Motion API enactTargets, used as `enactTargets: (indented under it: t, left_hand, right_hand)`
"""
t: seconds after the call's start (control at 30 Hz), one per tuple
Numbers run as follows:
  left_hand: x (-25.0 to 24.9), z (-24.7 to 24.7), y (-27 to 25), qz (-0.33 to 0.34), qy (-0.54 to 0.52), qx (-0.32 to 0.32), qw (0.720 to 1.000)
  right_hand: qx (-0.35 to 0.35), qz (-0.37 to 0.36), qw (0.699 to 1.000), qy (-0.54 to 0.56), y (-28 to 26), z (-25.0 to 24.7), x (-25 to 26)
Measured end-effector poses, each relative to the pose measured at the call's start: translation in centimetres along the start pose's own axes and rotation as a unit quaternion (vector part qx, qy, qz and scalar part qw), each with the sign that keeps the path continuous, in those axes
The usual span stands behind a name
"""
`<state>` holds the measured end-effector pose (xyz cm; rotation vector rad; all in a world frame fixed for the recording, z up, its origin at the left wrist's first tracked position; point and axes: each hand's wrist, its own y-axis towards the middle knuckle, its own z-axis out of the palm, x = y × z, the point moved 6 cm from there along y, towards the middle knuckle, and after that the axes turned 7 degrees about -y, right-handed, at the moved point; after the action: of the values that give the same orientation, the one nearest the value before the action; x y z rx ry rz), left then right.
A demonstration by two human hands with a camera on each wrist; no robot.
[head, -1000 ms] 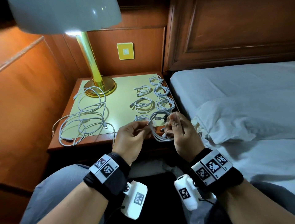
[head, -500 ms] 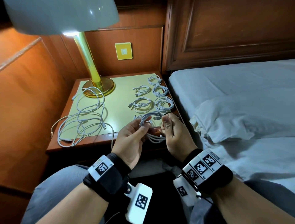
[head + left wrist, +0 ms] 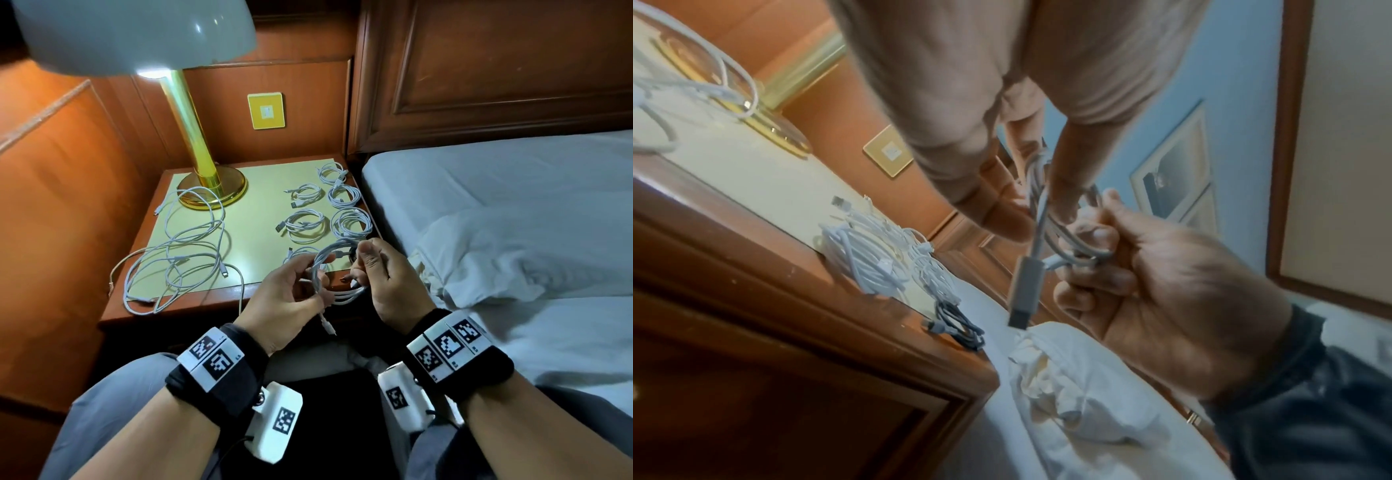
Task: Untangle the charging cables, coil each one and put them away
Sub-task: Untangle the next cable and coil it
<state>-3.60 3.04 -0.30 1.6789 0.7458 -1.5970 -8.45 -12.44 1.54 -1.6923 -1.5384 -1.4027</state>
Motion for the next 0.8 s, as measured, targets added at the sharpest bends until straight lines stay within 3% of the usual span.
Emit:
enactTargets:
  t: [0.1, 0.27, 0.5, 0.63, 0.7, 0.8]
  left_hand:
    - [-0.2, -0.5, -0.1, 0.008, 0.009, -0.027, 1.000]
    - [-0.7, -1.8, -0.2, -0.001, -0.103, -0.100, 0.990]
    - [0.2, -3.9, -1.5, -0.030, -0.151, -0.125, 0.980]
    - [0.1, -4.1, -3.1, -0.075, -0.222, -0.063, 0.970]
    - [-0.4, -4.1, -4.2, -0.093, -0.254, -0.002, 0.963]
    - [-0.8, -5.1, -5.7, -0.092, -0.262, 0.007, 0.961]
  right_hand:
    - [0.000, 0.025, 0.999, 0.031, 0.0, 0.1, -0.5]
    - [0.025, 0.070, 0.993, 0.087, 0.1, 0.5, -1.7]
    - [0.084, 0.061, 0.995, 0.008, -1.6, 1.1, -1.1]
    - [0.105, 0.095, 0.985, 0.100, -3.1, 2.5, -1.2]
    - [0.129, 0.125, 0.959, 0.219, -4.0, 3.7, -1.0]
    - [0.160, 0.172, 0.925, 0.298, -5.0, 5.1, 0.2]
